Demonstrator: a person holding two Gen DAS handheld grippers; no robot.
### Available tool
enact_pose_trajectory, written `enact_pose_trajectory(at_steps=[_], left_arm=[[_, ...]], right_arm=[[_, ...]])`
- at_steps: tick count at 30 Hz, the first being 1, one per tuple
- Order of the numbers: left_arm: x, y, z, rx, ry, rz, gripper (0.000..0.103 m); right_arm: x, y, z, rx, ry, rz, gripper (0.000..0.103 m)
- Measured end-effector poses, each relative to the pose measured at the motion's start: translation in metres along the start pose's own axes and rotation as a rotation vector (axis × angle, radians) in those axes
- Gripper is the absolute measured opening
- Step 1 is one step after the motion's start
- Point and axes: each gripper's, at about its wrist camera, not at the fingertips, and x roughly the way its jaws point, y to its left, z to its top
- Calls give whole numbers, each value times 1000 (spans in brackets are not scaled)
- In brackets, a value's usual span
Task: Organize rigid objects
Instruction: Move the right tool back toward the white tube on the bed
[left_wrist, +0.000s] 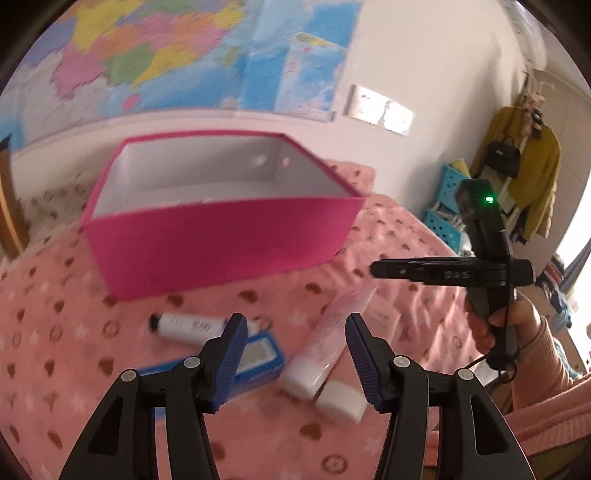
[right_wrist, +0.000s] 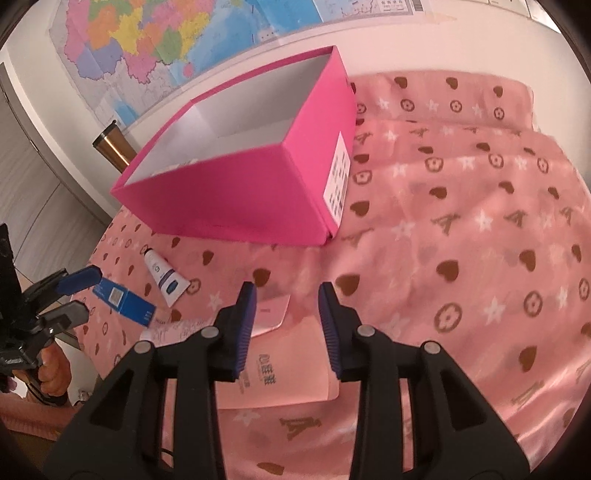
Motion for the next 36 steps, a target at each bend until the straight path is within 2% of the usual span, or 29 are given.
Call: enact_pose_trajectory(at_steps=[5,13,21,25,28,30,36], left_arm=[[-14,20,-7,-45,-21,53,56],[-29,40,-17,-76,-34,139,56],[-34,54,-27,-112,-29,155,56],[-37,47,-30,-96,-35,126,56],[-35,32,-32,-62,-27,68,56],[-28,20,-35,-35,-5,10,56],[1,-2,-43,-16,78,-90,56]], right_arm=[[1,17,-5,-46,3,9,37],[8,60,-13,-164,18,74,37],[18,96,-25,-267,48,121,37],[17,98,-28,-268,40,105,37],[10,79,-24,-206,16,68,37],[9,59,-21,-149,10,7,37],[13,24,-18,-56,28,-40,38]])
